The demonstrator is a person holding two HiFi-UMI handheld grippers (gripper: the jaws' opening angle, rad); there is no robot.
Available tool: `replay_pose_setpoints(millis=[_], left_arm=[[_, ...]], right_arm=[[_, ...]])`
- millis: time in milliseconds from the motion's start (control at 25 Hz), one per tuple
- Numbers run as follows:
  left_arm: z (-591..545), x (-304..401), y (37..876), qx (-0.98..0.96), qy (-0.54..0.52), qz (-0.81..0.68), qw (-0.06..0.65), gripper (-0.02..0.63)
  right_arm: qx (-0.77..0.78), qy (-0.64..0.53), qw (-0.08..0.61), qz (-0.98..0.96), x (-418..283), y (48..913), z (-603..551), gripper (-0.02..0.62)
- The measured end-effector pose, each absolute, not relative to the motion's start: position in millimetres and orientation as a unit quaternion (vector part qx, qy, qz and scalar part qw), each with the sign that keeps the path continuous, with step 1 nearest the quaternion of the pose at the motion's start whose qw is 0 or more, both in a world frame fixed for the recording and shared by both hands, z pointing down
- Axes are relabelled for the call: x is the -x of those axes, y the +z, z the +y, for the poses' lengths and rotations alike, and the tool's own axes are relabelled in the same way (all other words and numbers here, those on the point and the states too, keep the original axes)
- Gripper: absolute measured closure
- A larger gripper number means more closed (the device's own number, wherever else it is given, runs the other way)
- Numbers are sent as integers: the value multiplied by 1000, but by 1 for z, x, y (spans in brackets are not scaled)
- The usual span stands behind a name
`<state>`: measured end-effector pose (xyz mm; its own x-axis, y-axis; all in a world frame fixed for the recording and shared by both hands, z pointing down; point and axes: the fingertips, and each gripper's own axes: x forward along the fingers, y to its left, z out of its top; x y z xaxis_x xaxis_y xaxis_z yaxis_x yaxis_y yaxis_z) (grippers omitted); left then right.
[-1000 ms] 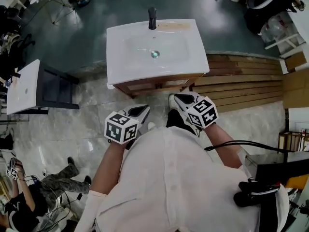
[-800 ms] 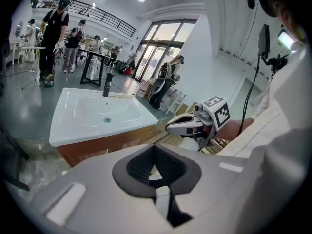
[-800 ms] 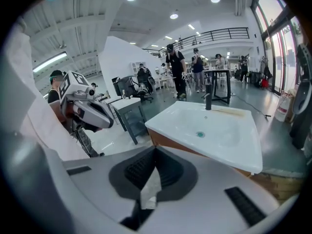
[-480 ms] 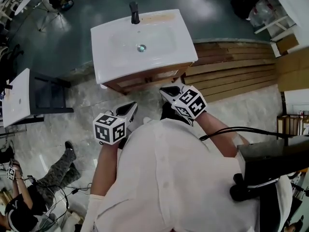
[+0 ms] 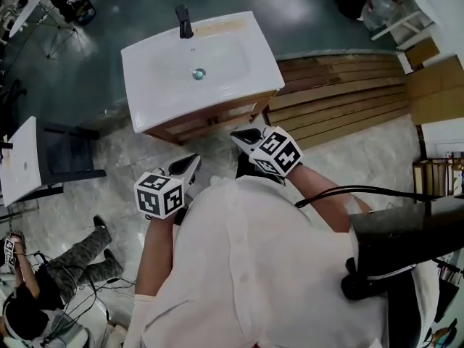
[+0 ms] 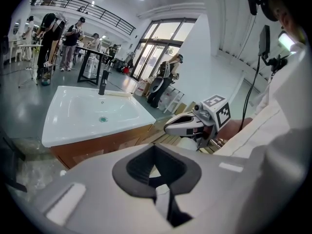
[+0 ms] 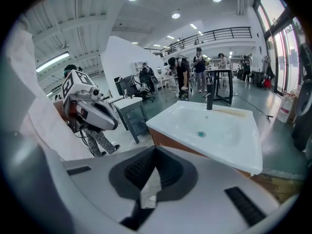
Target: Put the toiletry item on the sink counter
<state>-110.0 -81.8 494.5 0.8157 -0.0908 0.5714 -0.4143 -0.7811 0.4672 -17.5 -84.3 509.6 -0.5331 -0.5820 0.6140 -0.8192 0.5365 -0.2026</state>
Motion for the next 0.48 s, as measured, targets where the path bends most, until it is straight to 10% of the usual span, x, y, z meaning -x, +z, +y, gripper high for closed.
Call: replay_pose_setpoints(millis=[480], left_arm=[[-79, 101, 501, -902, 279, -133, 300, 600]], right_arm=[[-416, 241, 240, -843, 13, 514, -82, 591]])
